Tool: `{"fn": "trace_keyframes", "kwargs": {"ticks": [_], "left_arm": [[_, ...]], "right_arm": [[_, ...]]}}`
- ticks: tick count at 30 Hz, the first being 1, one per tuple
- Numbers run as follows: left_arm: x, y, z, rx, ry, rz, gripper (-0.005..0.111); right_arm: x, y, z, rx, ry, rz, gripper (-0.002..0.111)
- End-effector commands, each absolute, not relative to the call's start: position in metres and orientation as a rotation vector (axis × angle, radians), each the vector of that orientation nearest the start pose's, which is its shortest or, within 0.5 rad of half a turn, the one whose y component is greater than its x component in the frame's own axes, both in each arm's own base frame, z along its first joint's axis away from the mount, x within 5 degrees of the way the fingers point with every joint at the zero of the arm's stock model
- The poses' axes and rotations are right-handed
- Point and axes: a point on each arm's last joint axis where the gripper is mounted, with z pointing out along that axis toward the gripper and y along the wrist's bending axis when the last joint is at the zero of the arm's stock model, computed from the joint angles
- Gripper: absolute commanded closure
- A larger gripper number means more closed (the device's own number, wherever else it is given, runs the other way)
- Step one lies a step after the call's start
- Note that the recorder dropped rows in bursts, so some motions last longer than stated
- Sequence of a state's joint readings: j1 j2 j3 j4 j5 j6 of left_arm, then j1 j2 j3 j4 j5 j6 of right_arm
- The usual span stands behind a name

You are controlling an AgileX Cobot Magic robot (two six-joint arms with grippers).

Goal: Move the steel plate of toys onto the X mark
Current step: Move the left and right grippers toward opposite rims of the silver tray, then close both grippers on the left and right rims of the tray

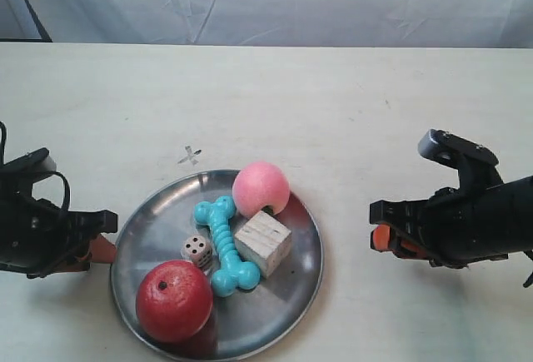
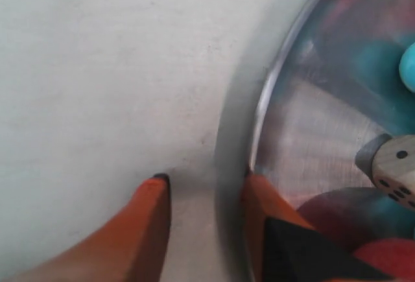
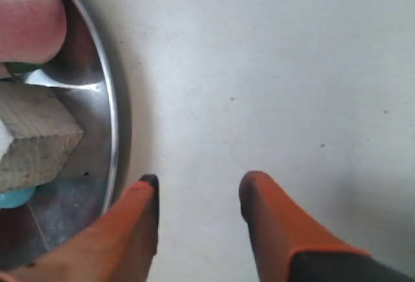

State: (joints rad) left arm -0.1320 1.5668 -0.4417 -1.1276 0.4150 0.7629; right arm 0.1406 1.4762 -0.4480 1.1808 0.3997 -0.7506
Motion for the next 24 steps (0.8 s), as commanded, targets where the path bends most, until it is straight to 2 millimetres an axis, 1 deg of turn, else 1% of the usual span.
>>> {"fn": "trace_keyframes", "kwargs": {"ticks": [1,3,5,9,13,15,18,19,20,24], "left_arm": [[0.211,-0.063,0.118,-0.171,2.840,-0.647,0.068],[0.214,-0.064,0.116,-0.168,2.848,-0.661,0.068],[0.216,-0.068,0.117,-0.140,2.863,-0.713,0.068],[0.217,-0.071,0.119,-0.104,2.872,-0.774,0.068],[0.218,-0.071,0.119,-0.128,2.859,-0.777,0.068],[0.220,-0.073,0.120,-0.118,2.836,-0.792,0.068],[0.220,-0.072,0.120,-0.120,2.834,-0.784,0.068],[0.220,-0.072,0.120,-0.120,2.834,-0.784,0.068],[0.220,-0.072,0.120,-0.120,2.834,-0.784,0.068],[0.221,-0.071,0.119,-0.121,2.831,-0.770,0.068]], "right_arm": [[0.210,0.064,0.140,0.246,2.713,0.683,0.064],[0.211,0.065,0.136,0.254,2.729,0.682,0.064],[0.211,0.065,0.132,0.258,2.744,0.690,0.064],[0.212,0.069,0.125,0.240,2.765,0.752,0.064],[0.216,0.075,0.120,0.268,2.729,0.856,0.065],[0.218,0.077,0.114,0.288,2.727,0.882,0.065],[0.222,0.082,0.108,0.292,2.698,0.975,0.065],[0.223,0.085,0.106,0.289,2.675,1.025,0.065],[0.223,0.087,0.104,0.234,2.674,1.053,0.065],[0.224,0.089,0.092,0.238,2.713,1.084,0.065]]}}
